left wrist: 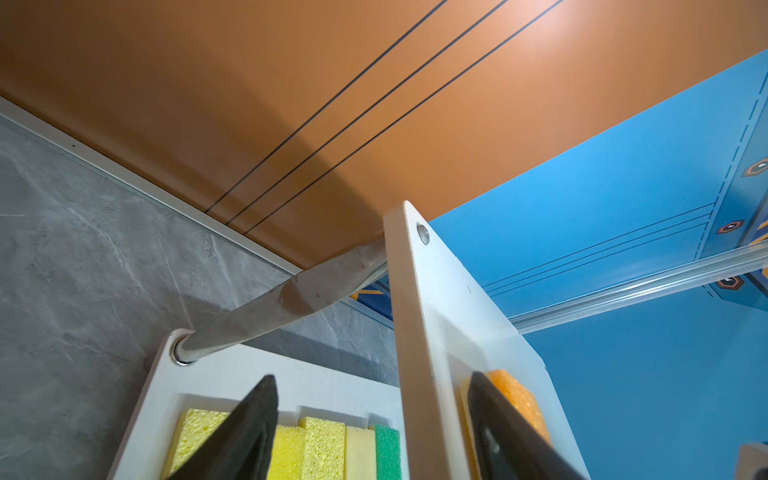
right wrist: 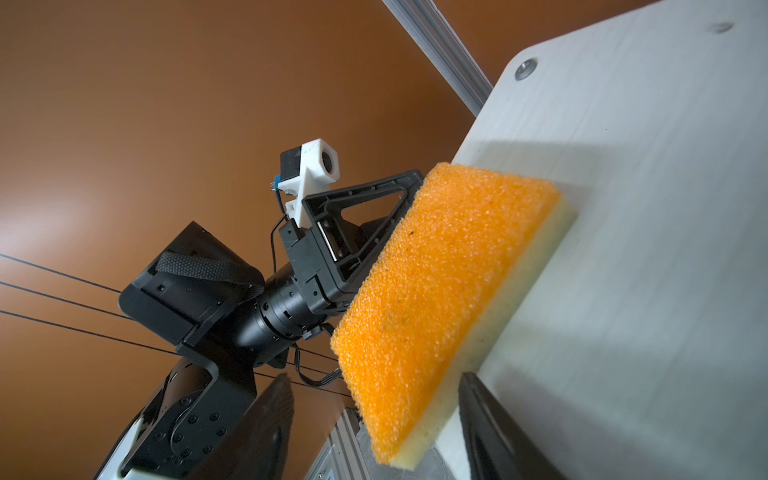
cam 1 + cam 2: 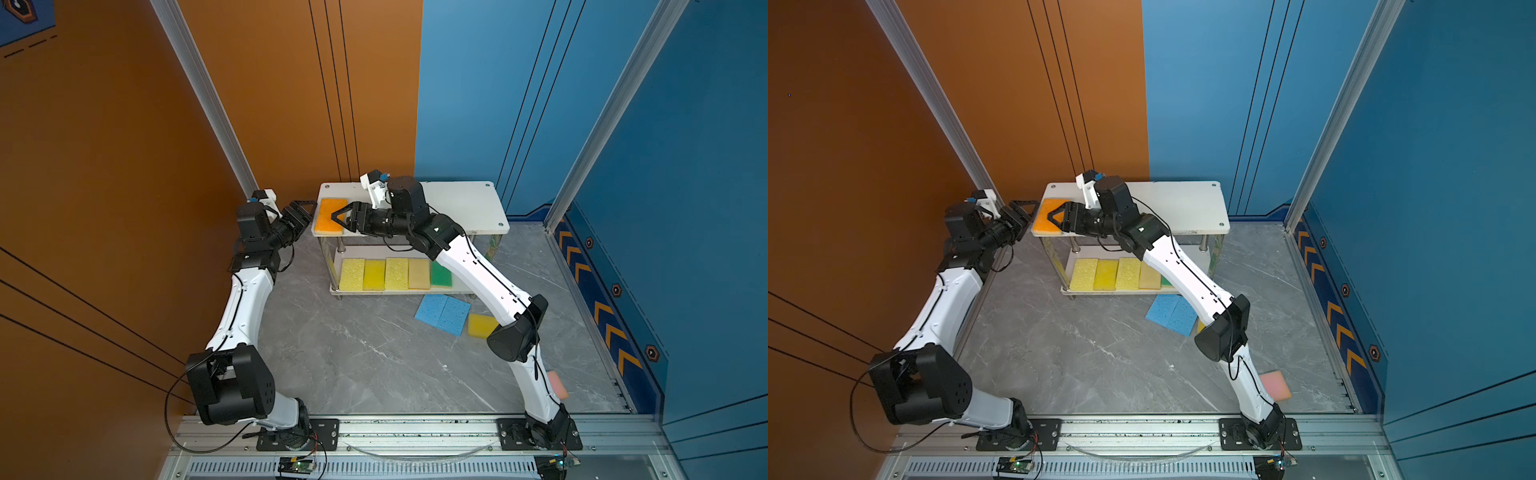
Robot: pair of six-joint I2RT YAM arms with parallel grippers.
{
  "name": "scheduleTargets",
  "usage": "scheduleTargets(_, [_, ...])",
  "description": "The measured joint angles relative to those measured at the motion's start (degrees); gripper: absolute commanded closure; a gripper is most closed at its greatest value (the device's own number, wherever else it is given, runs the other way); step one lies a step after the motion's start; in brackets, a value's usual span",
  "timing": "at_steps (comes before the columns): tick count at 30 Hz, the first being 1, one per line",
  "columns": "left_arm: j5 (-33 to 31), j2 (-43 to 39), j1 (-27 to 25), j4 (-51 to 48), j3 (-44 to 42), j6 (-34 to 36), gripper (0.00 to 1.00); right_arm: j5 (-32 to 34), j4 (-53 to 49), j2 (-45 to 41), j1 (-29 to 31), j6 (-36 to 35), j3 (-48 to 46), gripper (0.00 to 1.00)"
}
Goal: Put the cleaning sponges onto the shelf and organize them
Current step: 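Press the orange sponge flat on the top shelf while the left gripper approaches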
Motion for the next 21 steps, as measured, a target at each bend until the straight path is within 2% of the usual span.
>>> scheduleTargets(3, [-0.3, -1.9, 1.4, -1.4, -1.0, 0.2, 0.27, 0.0, 0.0, 0.0, 0.2, 0.0, 0.0, 0.35])
scheduleTargets(9, [-0.4, -11.5, 3.9, -3.3, -6.4, 0.3, 0.27, 0.0, 0.2, 1.0, 0.2, 0.9, 1.2, 0.35])
scheduleTargets(21, [-0.1, -29.1, 3.5, -10.3, -15.5, 1.8, 0.27, -0.4, 2.6, 3.7, 0.3, 3.5, 4.5, 0.35])
